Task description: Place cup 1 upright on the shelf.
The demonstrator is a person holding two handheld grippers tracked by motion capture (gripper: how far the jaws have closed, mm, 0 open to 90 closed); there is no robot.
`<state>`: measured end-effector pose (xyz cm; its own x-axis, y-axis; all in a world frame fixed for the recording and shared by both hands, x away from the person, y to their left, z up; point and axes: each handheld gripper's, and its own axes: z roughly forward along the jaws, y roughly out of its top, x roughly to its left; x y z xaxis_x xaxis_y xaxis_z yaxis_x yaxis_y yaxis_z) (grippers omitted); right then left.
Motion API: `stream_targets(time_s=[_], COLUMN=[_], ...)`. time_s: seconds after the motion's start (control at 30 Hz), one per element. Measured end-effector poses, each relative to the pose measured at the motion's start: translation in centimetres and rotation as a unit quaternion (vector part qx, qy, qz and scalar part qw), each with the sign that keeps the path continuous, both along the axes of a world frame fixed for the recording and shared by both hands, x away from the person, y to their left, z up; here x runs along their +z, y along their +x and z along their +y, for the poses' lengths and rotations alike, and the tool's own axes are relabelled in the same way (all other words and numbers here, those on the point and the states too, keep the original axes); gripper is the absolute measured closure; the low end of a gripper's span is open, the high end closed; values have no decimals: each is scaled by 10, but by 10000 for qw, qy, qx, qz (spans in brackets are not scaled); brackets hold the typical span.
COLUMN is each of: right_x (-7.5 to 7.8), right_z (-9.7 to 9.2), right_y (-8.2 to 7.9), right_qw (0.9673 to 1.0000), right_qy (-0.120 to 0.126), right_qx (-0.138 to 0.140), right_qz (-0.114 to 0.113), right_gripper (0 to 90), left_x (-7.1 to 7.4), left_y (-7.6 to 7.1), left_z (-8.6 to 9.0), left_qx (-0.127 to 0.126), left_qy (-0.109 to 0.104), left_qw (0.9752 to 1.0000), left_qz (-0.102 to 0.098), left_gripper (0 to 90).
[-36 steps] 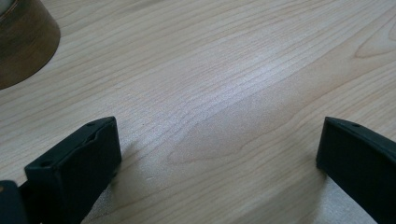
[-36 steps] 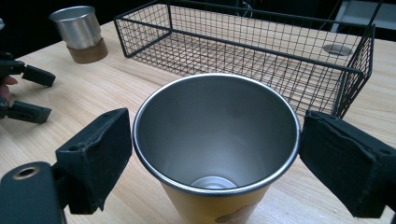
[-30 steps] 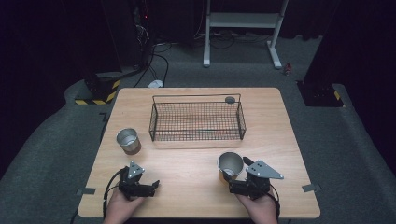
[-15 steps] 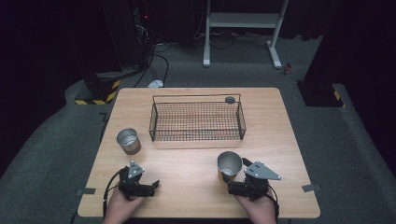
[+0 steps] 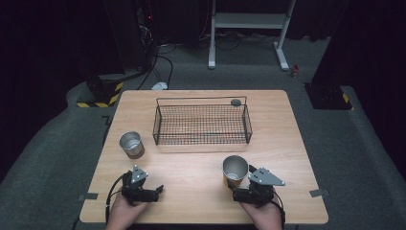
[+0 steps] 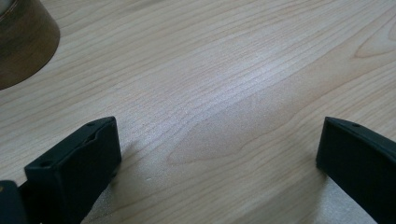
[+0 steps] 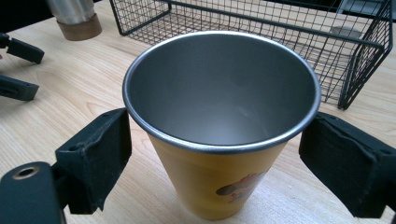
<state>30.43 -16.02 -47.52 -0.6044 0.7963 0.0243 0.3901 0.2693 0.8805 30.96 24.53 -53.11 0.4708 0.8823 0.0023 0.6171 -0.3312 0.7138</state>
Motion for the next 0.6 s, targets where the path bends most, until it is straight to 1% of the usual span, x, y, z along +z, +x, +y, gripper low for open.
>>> stream_targets(time_s=[0.2,0.27,0.33,0.43,0.53,0.6], right_x=[-5,-6,-6,-7,-8,-8], right_z=[3,4,4,3,2,3], right_y=[3,4,5,6,9,11], right_qw=[10000,10000,9999,10000,10000,10000], right_qy=[-46,-87,-62,-64,-14,-19], right_qx=[0,-6,-36,-54,8,38], right_qz=[69,47,72,49,73,42], right_gripper=[97,97,97,97,97,97], left_x=[0,0,0,0,0,0], left_y=[0,0,0,0,0,0], left_z=[0,0,0,0,0,0], left_qx=[0,1,0,0,-1,0], left_qy=[1,1,1,1,1,1], left_qw=[10000,10000,10000,10000,10000,10000], left_qz=[1,1,0,0,0,0], left_gripper=[2,2,2,2,2,2])
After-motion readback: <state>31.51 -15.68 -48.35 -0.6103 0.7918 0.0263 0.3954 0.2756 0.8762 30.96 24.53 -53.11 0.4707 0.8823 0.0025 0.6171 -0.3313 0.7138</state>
